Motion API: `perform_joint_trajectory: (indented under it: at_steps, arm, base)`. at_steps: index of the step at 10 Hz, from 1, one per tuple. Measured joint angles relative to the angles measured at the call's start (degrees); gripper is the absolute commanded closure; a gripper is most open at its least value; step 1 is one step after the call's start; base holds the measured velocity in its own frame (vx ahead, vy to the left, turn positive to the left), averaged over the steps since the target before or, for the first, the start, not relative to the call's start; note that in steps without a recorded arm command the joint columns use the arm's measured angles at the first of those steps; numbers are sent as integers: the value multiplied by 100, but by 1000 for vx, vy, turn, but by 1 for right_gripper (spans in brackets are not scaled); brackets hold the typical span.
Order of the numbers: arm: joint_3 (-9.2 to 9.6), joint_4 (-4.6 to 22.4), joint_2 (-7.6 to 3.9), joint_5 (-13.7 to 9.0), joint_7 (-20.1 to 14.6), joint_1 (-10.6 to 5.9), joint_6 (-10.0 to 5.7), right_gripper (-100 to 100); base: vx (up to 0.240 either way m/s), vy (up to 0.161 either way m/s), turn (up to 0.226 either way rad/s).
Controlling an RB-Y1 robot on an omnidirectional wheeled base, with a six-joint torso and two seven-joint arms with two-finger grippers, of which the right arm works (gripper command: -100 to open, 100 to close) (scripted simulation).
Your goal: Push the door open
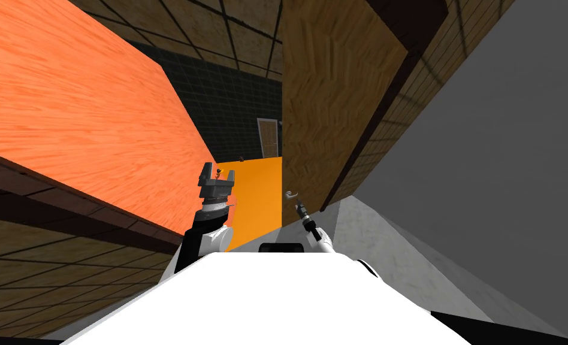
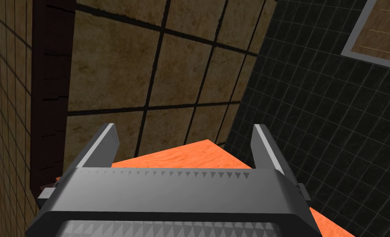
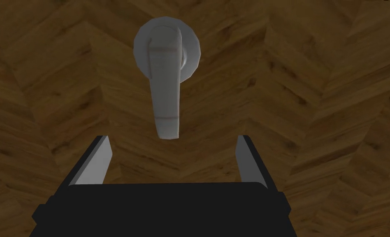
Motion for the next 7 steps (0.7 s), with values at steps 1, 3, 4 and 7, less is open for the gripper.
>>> perform_joint_trajectory:
  at_steps: [1,3,4,7]
  arm:
    - [-11,9,15,-13,25,3,-1,-100]
    - [-33,28,49,-38,72,12,-4,-100]
    - [-44,48,71,-52,95,11,-12,-100]
    - [-44,38,50,-44,101,-11,-16,100]
  base:
    - [223,77,36]
    - [189,67,34]
    - [89,9,9]
    - [-18,-6,5]
